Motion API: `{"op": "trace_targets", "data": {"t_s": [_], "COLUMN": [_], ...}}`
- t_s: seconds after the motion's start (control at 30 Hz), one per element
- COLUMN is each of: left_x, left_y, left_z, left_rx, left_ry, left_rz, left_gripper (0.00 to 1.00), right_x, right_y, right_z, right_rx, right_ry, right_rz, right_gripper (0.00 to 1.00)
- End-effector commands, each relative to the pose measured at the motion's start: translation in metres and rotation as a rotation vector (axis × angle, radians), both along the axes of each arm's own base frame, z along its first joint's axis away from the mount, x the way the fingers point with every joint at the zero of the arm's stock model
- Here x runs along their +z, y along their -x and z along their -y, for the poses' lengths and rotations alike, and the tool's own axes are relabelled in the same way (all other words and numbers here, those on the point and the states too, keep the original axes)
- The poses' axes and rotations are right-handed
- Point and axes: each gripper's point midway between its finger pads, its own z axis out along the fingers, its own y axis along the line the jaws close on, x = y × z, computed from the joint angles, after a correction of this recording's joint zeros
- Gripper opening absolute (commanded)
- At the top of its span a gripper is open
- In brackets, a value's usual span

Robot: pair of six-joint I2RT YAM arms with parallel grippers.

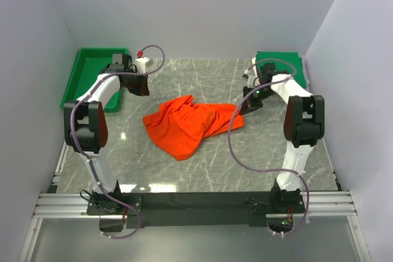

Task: Fold and stack the t-shirts
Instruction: Move the tshirt to the center of the board, then flatten the tshirt out

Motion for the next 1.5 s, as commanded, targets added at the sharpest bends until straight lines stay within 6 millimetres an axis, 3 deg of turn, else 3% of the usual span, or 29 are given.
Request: {"op": "trace_targets", "data": {"t_s": [0.0,0.03,0.1,0.13,0.3,0.5,0.6,0.67,0.7,0.73,0.8,0.97,1.03,1.1,1.27,1.3,1.37,1.4,1.47], "left_x": [0.040,0.043,0.044,0.036,0.008,-0.027,-0.042,-0.045,-0.043,-0.039,-0.026,0.023,0.035,0.039,0.029,0.018,0.026,0.015,0.019], "left_y": [0.015,0.018,0.024,0.031,0.038,0.036,0.033,0.031,0.030,0.026,0.020,-0.010,-0.017,-0.017,0.004,0.016,0.025,0.037,0.046], "left_z": [0.015,0.022,0.040,0.049,0.069,0.078,0.073,0.071,0.070,0.067,0.061,0.009,-0.012,-0.019,-0.043,-0.045,-0.057,-0.061,-0.073], "left_rx": [-0.104,-0.118,-0.154,-0.155,-0.163,-0.147,-0.132,-0.132,-0.136,-0.132,-0.129,-0.022,0.005,0.002,0.029,0.026,0.039,0.042,0.059], "left_ry": [0.114,0.142,0.190,0.197,0.213,0.152,0.106,0.089,0.086,0.084,0.091,0.082,0.060,0.043,-0.012,-0.014,-0.024,-0.034,-0.042], "left_rz": [0.012,-0.005,-0.016,-0.041,-0.110,-0.159,-0.188,-0.197,-0.190,-0.179,-0.146,-0.023,-0.001,0.009,-0.022,-0.049,-0.018,-0.040,-0.030], "left_gripper": [0.15,0.39,0.58,0.72,0.75,0.69,0.59,0.47,0.40,0.22,0.01,0.01,0.01,0.01,0.01,0.01,0.01,0.01,0.01], "right_x": [0.029,0.029,0.025,0.024,0.026,0.035,0.037,0.039,0.039,0.039,0.045,0.063,0.070,0.076,0.071,0.072,0.068,0.072,0.071], "right_y": [0.001,0.003,0.010,0.012,0.014,0.012,0.012,0.012,0.011,0.010,0.009,0.001,-0.003,-0.009,-0.013,-0.011,-0.003,-0.001,0.005], "right_z": [0.026,0.027,0.029,0.031,0.040,0.045,0.049,0.050,0.060,0.065,0.071,0.096,0.103,0.113,0.131,0.134,0.144,0.148,0.157], "right_rx": [0.027,0.038,0.049,0.052,0.049,0.056,0.059,0.068,0.047,0.042,0.037,0.020,0.014,-0.001,-0.005,-0.008,-0.011,-0.013,-0.031], "right_ry": [0.064,0.070,0.081,0.091,0.135,0.154,0.165,0.173,0.177,0.186,0.196,0.268,0.290,0.321,0.395,0.408,0.431,0.439,0.446], "right_rz": [0.071,0.075,0.059,0.059,0.079,0.099,0.103,0.103,0.099,0.102,0.109,0.176,0.205,0.228,0.241,0.245,0.237,0.249,0.242], "right_gripper": [0.00,0.00,0.00,0.00,0.00,0.00,0.00,0.00,0.00,0.00,0.00,0.00,0.00,0.00,0.00,0.00,0.00,0.00,0.00]}}
